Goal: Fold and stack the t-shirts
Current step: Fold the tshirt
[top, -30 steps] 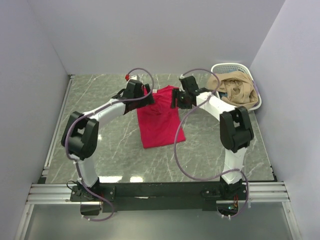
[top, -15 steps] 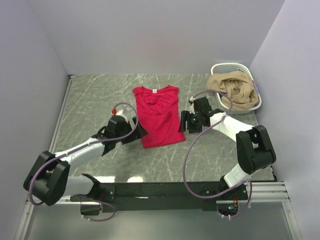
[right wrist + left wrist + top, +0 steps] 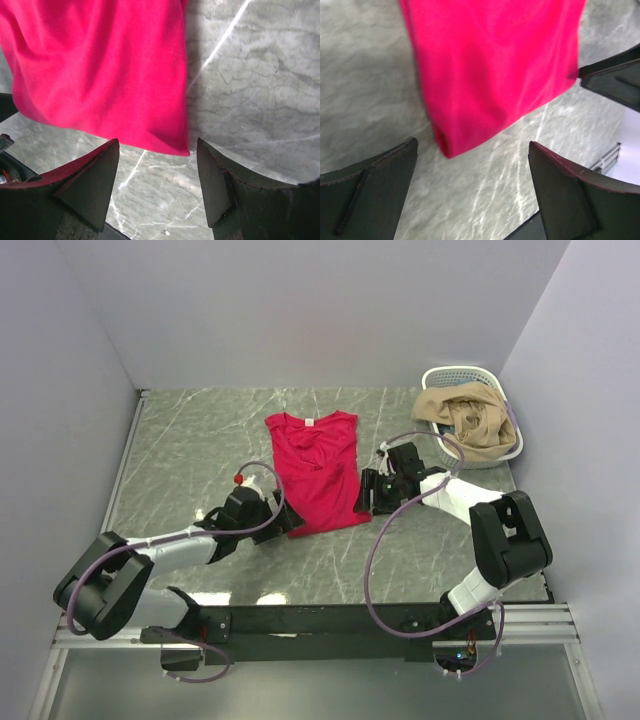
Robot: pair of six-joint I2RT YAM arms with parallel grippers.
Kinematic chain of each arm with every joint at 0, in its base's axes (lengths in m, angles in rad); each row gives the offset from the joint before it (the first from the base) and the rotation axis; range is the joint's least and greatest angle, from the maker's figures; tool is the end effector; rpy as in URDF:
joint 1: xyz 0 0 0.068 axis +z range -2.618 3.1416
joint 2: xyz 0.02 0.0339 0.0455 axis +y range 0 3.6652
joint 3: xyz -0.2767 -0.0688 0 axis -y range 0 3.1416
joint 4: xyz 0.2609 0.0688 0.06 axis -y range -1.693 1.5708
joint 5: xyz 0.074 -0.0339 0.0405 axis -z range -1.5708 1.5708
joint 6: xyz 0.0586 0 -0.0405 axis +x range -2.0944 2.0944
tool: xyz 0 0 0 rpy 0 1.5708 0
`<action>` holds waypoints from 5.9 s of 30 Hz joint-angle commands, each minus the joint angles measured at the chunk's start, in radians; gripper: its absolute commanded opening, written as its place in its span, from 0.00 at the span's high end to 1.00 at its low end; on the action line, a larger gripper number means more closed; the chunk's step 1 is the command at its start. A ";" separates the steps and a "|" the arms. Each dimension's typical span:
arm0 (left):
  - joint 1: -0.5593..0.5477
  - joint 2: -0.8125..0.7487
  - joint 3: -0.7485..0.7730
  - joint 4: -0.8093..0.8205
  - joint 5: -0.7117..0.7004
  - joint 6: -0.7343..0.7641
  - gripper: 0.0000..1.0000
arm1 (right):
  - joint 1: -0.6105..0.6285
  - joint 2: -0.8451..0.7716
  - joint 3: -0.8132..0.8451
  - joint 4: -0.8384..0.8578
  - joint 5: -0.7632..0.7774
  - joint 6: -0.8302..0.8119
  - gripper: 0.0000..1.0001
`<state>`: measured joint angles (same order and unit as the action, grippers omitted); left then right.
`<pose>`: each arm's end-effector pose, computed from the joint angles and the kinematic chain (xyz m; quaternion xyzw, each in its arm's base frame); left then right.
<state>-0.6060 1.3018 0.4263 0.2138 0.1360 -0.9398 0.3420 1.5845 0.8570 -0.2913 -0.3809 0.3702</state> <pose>0.2123 -0.1568 0.1372 -0.1195 0.8889 -0.3496 0.2710 0.2997 0.1298 0.1522 -0.0383 0.9454 0.2640 0.1873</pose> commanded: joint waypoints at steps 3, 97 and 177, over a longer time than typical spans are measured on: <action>-0.034 0.070 0.023 0.067 -0.042 -0.021 0.01 | -0.015 0.028 -0.010 0.067 -0.026 0.012 0.31; -0.242 -0.435 0.061 -0.729 -0.104 -0.069 0.99 | 0.387 -0.556 -0.243 -0.264 0.114 0.341 1.00; 0.262 0.574 0.885 -0.105 0.304 0.204 0.16 | -0.009 0.442 0.795 -0.045 -0.098 0.042 0.58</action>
<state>-0.3325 1.8694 1.3628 -0.0036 0.2878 -0.6762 0.3126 2.0171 1.6695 -0.3893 -0.3668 0.3885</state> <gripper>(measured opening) 0.838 0.418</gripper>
